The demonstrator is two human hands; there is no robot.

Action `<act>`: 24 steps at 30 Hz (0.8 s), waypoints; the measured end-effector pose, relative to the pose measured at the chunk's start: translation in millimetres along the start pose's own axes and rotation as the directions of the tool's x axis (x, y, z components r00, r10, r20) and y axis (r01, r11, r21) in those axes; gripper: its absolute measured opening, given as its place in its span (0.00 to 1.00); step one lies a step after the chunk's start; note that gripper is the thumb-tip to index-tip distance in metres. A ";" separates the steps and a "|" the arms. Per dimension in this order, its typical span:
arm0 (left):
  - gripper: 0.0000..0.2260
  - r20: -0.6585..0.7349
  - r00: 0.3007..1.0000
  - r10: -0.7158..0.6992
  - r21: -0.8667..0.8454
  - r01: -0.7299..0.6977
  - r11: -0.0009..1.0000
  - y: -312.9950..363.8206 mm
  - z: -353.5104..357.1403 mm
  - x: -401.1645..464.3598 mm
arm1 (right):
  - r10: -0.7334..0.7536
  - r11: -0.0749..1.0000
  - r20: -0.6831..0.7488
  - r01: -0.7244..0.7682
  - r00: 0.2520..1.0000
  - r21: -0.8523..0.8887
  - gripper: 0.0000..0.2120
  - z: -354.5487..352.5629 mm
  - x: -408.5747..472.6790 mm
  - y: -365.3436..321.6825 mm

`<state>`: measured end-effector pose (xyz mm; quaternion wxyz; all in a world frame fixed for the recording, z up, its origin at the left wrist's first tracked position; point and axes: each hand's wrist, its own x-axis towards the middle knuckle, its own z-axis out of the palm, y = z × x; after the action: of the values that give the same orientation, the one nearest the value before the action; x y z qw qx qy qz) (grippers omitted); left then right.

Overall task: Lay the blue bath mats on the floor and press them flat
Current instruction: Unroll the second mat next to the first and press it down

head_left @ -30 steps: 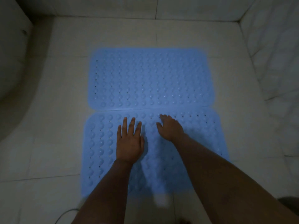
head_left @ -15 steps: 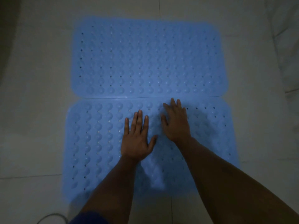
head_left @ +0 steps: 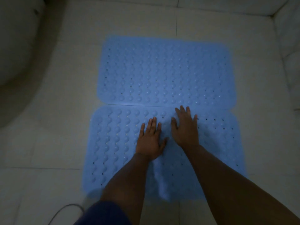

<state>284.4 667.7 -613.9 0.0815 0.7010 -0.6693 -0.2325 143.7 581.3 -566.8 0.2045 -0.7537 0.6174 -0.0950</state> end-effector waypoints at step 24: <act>0.26 -0.336 0.915 -0.222 0.097 0.268 0.958 -119.7 -43.9 -61.1 | -0.210 0.940 0.100 0.229 0.973 -0.253 0.37 131.3 -62.2 -96.2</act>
<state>411.5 729.5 -613.0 0.1101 0.8120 -0.5682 -0.0754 267.7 681.5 -637.0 0.1132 -0.8410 0.5290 -0.0075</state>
